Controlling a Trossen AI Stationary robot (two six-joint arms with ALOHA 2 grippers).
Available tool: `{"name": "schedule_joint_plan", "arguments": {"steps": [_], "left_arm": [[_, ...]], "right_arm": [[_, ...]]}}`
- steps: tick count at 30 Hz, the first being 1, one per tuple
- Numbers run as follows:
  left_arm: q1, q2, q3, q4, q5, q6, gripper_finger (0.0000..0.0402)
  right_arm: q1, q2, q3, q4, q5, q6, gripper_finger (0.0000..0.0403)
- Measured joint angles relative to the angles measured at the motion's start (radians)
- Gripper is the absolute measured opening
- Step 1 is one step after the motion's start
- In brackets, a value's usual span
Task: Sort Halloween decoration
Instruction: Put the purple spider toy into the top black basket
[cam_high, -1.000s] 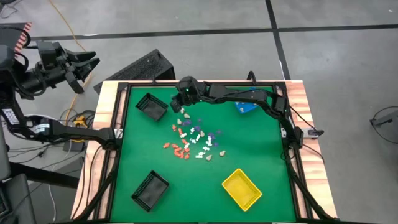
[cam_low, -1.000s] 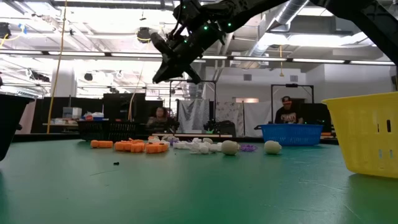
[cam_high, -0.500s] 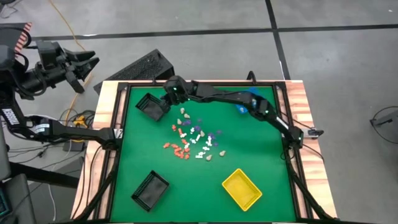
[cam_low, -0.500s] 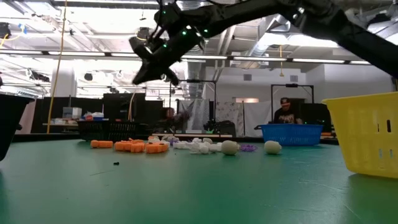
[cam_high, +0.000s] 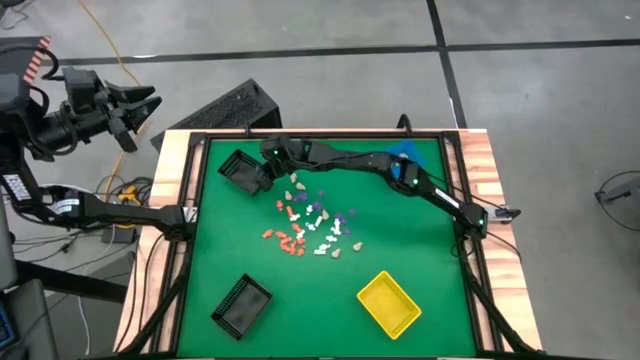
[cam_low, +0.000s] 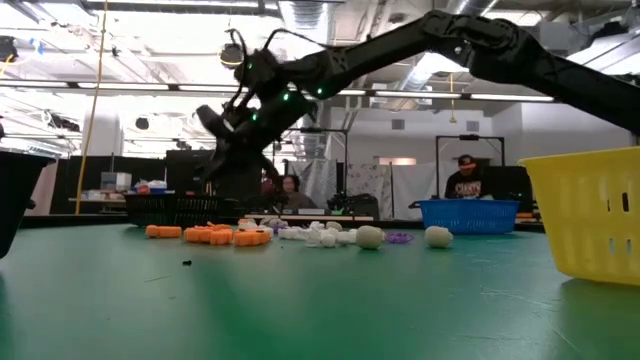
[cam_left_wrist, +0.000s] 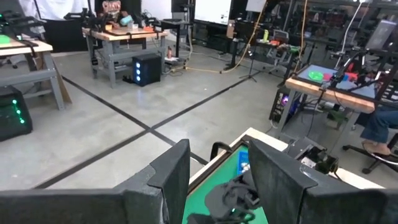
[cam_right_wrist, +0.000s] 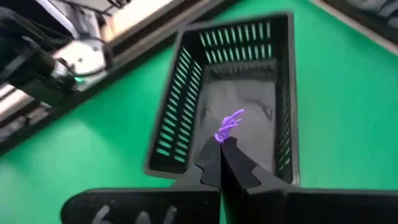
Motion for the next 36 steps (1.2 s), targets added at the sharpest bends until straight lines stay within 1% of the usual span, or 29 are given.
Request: {"name": "schedule_joint_plan", "arguments": {"steps": [4, 7, 11, 18, 21, 22, 25, 28, 32, 34, 36], "left_arm": [[0.0, 0.0, 0.0, 0.0, 0.0, 0.0, 0.0153], [0.0, 0.0, 0.0, 0.0, 0.0, 0.0, 0.0153], [0.0, 0.0, 0.0, 0.0, 0.0, 0.008, 0.0153], [0.0, 0.0, 0.0, 0.0, 0.0, 0.011, 0.0153], [0.0, 0.0, 0.0, 0.0, 0.0, 0.01, 0.0153], [0.0, 0.0, 0.0, 0.0, 0.0, 0.009, 0.0153], [0.0, -0.001, 0.0, -0.008, 0.002, 0.003, 0.0153], [0.0, -0.001, 0.0, -0.017, 0.002, 0.002, 0.0153], [0.0, -0.001, 0.0, -0.024, 0.006, 0.0, 0.0153], [0.0, -0.001, 0.0, -0.028, 0.009, -0.009, 0.0153], [0.0, -0.001, 0.0, -0.031, 0.009, -0.02, 0.0153]], "right_arm": [[0.005, 0.018, 0.0, 0.013, -0.002, -0.007, 0.0025], [0.006, 0.021, 0.0, 0.012, -0.003, -0.012, 0.0044], [0.005, 0.02, 0.0, 0.021, -0.006, -0.067, 0.0087], [-0.002, 0.017, 0.002, 0.006, -0.027, -0.057, 0.0173], [-0.008, 0.001, 0.042, -0.106, -0.026, -0.088, 0.0188], [-0.013, -0.023, 0.035, -0.124, -0.026, -0.105, 0.0189], [-0.03, -0.12, 0.027, -0.265, -0.022, -0.188, 0.0185], [-0.045, -0.21, 0.031, -0.454, 0.003, -0.279, 0.0176], [-0.07, -0.273, 0.028, -0.747, 0.004, -0.363, 0.0168], [-0.077, -0.297, 0.027, -0.865, 0.004, -0.39, 0.0166], [-0.084, -0.332, 0.012, -0.947, 0.004, -0.415, 0.0166]]}}
